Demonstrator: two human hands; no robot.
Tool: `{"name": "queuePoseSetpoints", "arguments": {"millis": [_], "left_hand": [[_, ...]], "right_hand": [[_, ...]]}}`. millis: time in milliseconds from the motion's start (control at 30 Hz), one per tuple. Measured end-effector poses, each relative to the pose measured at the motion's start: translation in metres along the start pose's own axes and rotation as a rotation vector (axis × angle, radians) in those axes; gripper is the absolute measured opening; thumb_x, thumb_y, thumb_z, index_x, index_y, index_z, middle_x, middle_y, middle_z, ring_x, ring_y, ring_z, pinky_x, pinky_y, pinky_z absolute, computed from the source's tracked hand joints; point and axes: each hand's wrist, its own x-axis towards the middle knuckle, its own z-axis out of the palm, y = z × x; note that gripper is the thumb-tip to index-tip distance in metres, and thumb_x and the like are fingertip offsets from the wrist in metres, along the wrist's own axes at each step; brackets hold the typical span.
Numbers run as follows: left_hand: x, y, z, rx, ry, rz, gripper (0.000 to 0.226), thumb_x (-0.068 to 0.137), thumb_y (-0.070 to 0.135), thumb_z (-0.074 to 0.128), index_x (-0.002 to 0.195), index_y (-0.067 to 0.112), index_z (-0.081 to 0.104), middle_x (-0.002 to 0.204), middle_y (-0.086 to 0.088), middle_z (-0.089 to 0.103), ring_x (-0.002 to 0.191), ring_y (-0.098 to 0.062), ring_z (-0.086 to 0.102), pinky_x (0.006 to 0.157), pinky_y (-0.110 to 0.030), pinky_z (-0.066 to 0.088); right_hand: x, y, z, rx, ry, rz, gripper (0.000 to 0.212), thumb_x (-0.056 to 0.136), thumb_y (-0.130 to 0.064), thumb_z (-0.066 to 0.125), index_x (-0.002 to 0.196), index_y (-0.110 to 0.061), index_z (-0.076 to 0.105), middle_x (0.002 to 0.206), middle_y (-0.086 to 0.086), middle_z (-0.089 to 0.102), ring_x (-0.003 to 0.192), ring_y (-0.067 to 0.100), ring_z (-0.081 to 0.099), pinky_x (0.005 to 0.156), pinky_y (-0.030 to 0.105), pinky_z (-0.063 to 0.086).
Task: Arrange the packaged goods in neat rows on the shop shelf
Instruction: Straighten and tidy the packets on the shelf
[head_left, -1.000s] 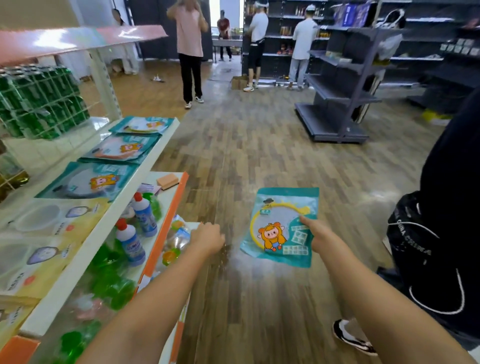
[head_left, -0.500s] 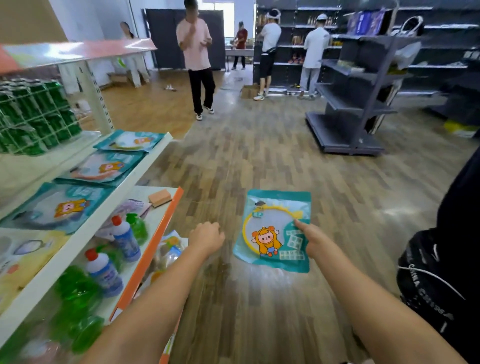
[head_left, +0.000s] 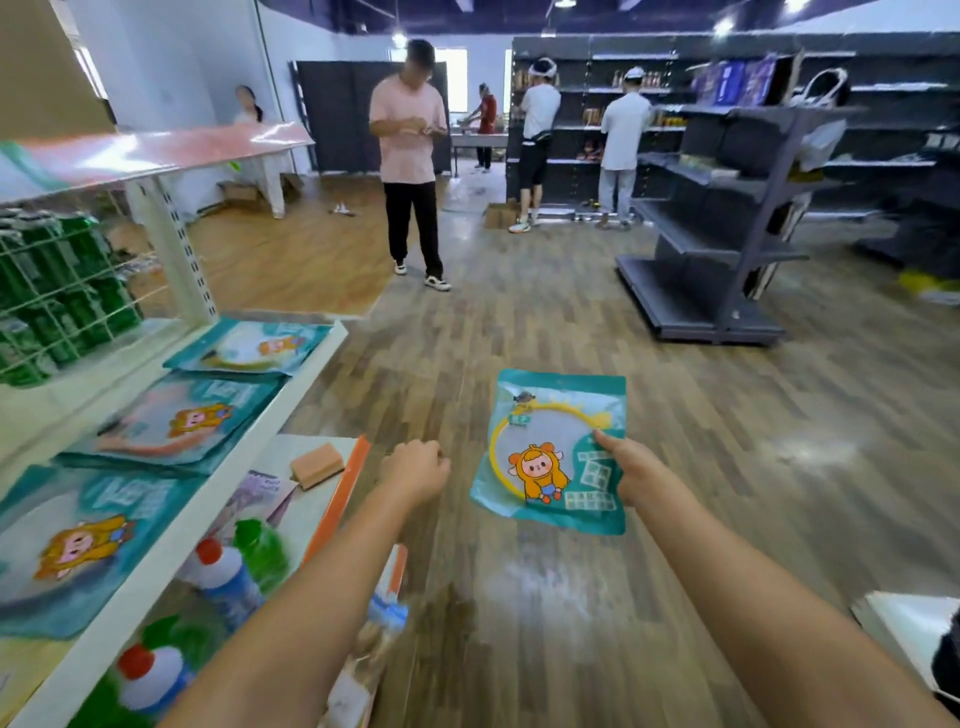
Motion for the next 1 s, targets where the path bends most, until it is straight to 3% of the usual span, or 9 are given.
{"name": "queuePoseSetpoints", "arguments": {"millis": [167,300,400,467,600,700,1000], "left_hand": [[0.038,-0.033,-0.012,-0.017,0.015,-0.037,0.038,0.097,0.034,0.041,0.126,0.016,0.057,0.129,-0.012,0.058,0.120,-0.032,0.051,0.093,-0.037,0.043],[0.051,-0.059,-0.007,-0.034,-0.015,-0.069,0.038,0.095,0.033,0.039,0.122,0.013,0.058,0.124,-0.016,0.059,0.116,-0.033,0.054,0.091,-0.037,0.043],[0.058,-0.075,-0.006,-0.066,-0.015,-0.103,0.036,0.095,0.032,0.038,0.117,0.012,0.059,0.123,-0.014,0.058,0.115,-0.033,0.052,0.090,-0.037,0.043],[0.062,-0.086,-0.007,-0.089,-0.009,-0.134,0.035,0.094,0.032,0.037,0.113,0.013,0.061,0.119,-0.013,0.061,0.111,-0.033,0.055,0.087,-0.038,0.044],[0.073,-0.101,-0.016,-0.125,-0.013,-0.237,0.039,0.097,0.040,0.035,0.112,0.015,0.061,0.117,-0.011,0.063,0.105,-0.032,0.058,0.084,-0.039,0.049],[0.086,-0.110,-0.027,-0.116,0.007,-0.327,0.038,0.094,0.034,0.038,0.116,0.012,0.060,0.120,-0.014,0.060,0.107,-0.033,0.056,0.085,-0.038,0.047],[0.124,-0.127,-0.070,-0.202,0.162,-0.576,0.037,0.097,0.033,0.041,0.125,0.016,0.059,0.127,-0.010,0.060,0.113,-0.029,0.056,0.090,-0.037,0.048]], "right_hand": [[0.035,-0.013,0.049,-0.036,-0.046,-0.010,0.019,0.093,-0.017,0.057,0.079,-0.007,0.050,0.042,0.003,0.061,0.053,0.020,0.060,0.058,0.035,0.047],[0.058,-0.012,0.082,-0.094,-0.070,0.020,0.021,0.092,-0.017,0.059,0.077,-0.007,0.050,0.046,0.003,0.061,0.053,0.020,0.059,0.054,0.033,0.044],[0.077,-0.014,0.108,-0.147,-0.098,0.037,0.021,0.092,-0.019,0.059,0.078,-0.007,0.050,0.042,0.003,0.061,0.041,0.018,0.061,0.054,0.034,0.045],[0.090,-0.016,0.126,-0.174,-0.121,0.056,0.021,0.092,-0.020,0.060,0.078,-0.007,0.050,0.039,0.003,0.060,0.050,0.021,0.061,0.054,0.034,0.046],[0.116,-0.025,0.167,-0.220,-0.204,0.096,0.021,0.090,-0.022,0.061,0.080,-0.009,0.050,0.053,0.005,0.064,0.041,0.018,0.062,0.044,0.027,0.048],[0.137,-0.036,0.199,-0.262,-0.284,0.120,0.022,0.091,-0.021,0.061,0.079,-0.008,0.049,0.075,0.007,0.059,0.059,0.021,0.059,0.054,0.036,0.045],[0.182,-0.091,0.290,-0.382,-0.539,0.139,0.019,0.089,-0.019,0.063,0.084,-0.006,0.051,0.080,0.007,0.060,0.067,0.022,0.058,0.060,0.040,0.048]]}}
